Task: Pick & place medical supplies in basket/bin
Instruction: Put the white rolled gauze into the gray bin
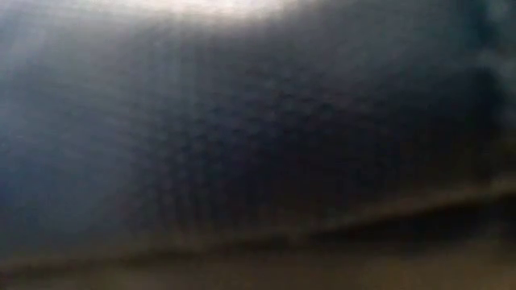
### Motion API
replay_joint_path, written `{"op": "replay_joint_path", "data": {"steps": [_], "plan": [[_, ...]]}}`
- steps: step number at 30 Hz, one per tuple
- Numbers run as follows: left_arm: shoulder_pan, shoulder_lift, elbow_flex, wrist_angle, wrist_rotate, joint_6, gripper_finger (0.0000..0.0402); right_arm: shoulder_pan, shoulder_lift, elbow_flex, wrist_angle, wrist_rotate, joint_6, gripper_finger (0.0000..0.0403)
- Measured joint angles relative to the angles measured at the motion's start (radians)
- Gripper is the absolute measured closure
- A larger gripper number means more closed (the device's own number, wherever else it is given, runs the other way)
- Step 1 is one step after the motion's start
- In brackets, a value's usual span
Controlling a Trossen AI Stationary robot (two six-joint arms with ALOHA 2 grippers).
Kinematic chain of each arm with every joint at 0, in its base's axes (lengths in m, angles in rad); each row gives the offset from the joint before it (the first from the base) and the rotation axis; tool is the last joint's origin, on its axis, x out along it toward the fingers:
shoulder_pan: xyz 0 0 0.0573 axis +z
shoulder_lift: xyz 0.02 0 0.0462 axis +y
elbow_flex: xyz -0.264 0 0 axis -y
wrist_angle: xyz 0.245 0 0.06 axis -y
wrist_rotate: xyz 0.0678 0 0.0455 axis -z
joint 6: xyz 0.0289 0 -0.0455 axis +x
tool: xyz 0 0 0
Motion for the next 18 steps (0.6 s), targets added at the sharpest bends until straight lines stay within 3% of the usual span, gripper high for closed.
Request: {"op": "replay_joint_path", "data": {"steps": [8, 18], "plan": [[-0.035, 0.0, 0.0, -0.073, 0.0, -0.159, 0.0362, 0.0, 0.0, 0.0, 0.0, 0.0, 0.001, 0.0202], [-0.056, 0.0, 0.01, -0.062, 0.0, -0.117, 0.0362, 0.0, 0.0, 0.0, 0.0, 0.0, 0.002, 0.0202]]}}
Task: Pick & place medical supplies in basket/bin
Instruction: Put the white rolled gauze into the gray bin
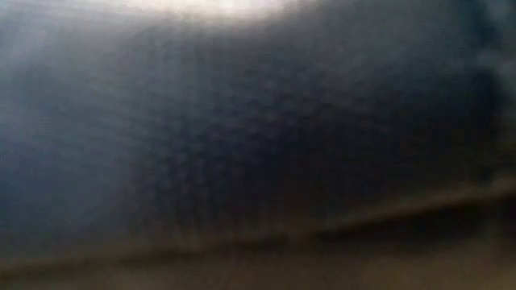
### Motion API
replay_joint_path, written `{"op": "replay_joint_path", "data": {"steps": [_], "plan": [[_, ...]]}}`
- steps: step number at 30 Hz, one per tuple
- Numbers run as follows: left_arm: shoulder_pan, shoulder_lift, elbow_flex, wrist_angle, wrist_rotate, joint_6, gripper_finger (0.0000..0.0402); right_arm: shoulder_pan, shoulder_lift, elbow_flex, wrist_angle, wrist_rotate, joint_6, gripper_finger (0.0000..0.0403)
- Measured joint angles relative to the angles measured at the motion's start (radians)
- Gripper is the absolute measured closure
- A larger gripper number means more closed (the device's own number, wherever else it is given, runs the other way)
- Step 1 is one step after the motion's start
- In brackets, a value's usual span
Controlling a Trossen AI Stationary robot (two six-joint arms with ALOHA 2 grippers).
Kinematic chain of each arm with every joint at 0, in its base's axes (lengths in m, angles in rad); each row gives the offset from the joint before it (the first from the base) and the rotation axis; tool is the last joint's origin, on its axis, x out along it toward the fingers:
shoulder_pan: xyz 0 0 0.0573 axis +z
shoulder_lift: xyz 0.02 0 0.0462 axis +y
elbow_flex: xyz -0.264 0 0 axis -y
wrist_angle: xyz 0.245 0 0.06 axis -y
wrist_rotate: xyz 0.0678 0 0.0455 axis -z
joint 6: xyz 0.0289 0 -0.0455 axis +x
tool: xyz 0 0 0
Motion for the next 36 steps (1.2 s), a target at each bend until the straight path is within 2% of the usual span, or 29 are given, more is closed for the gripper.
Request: {"op": "replay_joint_path", "data": {"steps": [7, 16, 24, 30, 33, 36], "plan": [[0.001, 0.0, 0.001, 0.0, 0.029, -0.104, 0.0362, 0.0, 0.0, 0.0, 0.0, 0.0, 0.0, 0.0202], [-0.006, 0.0, 0.001, 0.066, 0.0, 0.047, 0.0362, 0.0, 0.0, 0.0, 0.0, 0.0, 0.005, 0.0202], [-0.013, 0.0, 0.001, 0.078, 0.014, 0.054, 0.0362, 0.0, 0.0, 0.0, -0.001, 0.0, 0.008, 0.0202], [-0.028, 0.001, 0.0, -0.04, 0.245, -0.06, 0.0362, 0.0, 0.0, 0.0, -0.004, 0.0, 0.008, 0.0202], [-0.011, 0.001, 0.0, -0.155, 0.358, -0.216, 0.0362, 0.0, 0.0, 0.0, -0.012, 0.0, 0.008, 0.0202], [0.023, 0.001, 0.0, -0.294, 0.412, -0.392, 0.0362, 0.0, 0.0, 0.0, -0.013, 0.0, 0.008, 0.0202]]}}
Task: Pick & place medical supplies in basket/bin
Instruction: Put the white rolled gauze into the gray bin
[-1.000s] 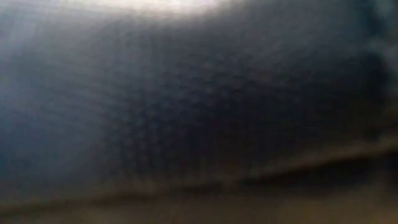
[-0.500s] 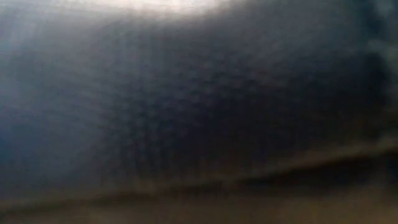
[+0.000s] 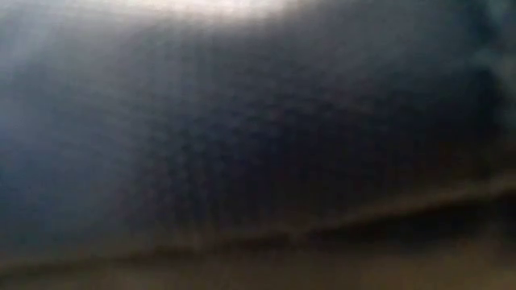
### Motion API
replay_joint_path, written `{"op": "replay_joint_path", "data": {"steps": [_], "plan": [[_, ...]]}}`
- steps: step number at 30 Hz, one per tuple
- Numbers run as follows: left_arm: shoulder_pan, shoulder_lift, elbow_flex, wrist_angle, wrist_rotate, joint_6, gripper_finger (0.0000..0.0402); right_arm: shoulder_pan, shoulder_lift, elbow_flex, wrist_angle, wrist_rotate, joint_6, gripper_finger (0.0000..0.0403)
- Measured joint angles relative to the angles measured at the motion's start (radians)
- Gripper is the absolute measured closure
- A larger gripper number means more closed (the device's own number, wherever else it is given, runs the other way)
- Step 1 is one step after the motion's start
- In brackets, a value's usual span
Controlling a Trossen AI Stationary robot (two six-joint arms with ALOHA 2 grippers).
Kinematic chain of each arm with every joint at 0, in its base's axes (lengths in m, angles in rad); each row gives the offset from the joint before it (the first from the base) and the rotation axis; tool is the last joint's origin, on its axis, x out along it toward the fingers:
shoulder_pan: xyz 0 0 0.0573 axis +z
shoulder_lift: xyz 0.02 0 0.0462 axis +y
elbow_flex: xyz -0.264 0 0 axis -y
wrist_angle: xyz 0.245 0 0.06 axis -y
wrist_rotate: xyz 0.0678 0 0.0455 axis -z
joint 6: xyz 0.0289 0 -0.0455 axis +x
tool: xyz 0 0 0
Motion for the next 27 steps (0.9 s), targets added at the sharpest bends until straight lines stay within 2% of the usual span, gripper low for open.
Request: {"op": "replay_joint_path", "data": {"steps": [3, 7, 10, 14, 20, 25, 27], "plan": [[0.032, -0.004, 0.002, -0.08, 0.026, -0.122, 0.0362, 0.0, 0.0, 0.0, 0.0, 0.0, 0.0, 0.0202], [0.04, 0.0, -0.001, -0.084, 0.046, -0.157, 0.0362, 0.0, 0.0, 0.0, -0.001, 0.0, 0.0, 0.0202], [0.039, -0.001, 0.0, -0.043, 0.039, -0.128, 0.0362, 0.0, 0.0, 0.0, 0.0, 0.0, -0.001, 0.0202], [0.027, -0.004, 0.0, 0.082, 0.026, -0.017, 0.0362, 0.0, 0.0, 0.0, -0.001, 0.0, -0.001, 0.0202], [-0.016, -0.059, 0.016, 0.135, -0.168, 0.191, 0.0362, 0.0, 0.0, 0.0, -0.001, 0.0, -0.001, 0.0202], [-0.064, -0.128, 0.038, 0.148, -0.391, 0.449, 0.0362, -0.001, 0.0, 0.0, -0.001, 0.0, -0.001, 0.0202], [-0.081, -0.156, 0.039, 0.157, -0.412, 0.532, 0.0362, -0.001, 0.0, 0.0, -0.001, 0.0, -0.001, 0.0202]]}}
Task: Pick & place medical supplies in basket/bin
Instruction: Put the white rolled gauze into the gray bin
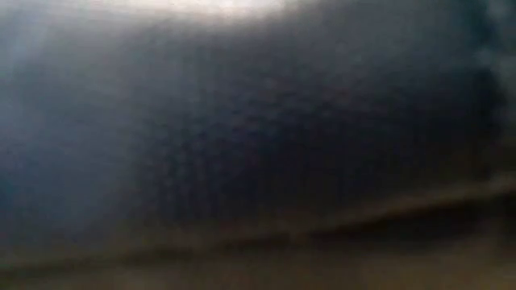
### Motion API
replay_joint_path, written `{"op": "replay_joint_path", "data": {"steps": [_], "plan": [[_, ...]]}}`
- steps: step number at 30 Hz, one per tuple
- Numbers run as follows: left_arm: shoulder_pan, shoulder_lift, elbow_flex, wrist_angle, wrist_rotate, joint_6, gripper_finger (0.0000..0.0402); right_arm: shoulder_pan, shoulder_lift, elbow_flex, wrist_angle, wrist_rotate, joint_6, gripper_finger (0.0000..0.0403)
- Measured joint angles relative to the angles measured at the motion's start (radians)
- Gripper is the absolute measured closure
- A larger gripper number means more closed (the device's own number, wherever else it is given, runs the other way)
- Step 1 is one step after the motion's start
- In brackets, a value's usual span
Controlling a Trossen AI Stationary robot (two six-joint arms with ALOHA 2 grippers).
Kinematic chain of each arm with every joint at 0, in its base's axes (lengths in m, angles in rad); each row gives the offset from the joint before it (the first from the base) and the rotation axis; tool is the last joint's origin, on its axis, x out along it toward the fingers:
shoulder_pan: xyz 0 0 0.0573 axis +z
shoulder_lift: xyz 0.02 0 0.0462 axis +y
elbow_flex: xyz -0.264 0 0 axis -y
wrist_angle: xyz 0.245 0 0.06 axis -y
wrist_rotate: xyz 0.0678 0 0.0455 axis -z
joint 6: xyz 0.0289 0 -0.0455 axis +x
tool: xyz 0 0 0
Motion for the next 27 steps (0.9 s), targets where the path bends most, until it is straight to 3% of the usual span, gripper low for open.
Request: {"op": "replay_joint_path", "data": {"steps": [19, 24, 27], "plan": [[-0.06, -0.138, 0.001, 0.047, 0.0, 0.183, 0.0362, 0.0, 0.0, 0.0, 0.0, 0.0, 0.0, 0.0202], [-0.01, -0.143, 0.001, 0.034, 0.0, 0.146, 0.0362, 0.0, 0.0, 0.0, -0.001, 0.0, 0.0, 0.0202], [0.03, -0.134, 0.001, -0.058, 0.001, 0.061, 0.0362, 0.0, 0.0, 0.0, -0.001, 0.0, 0.0, 0.0202]]}}
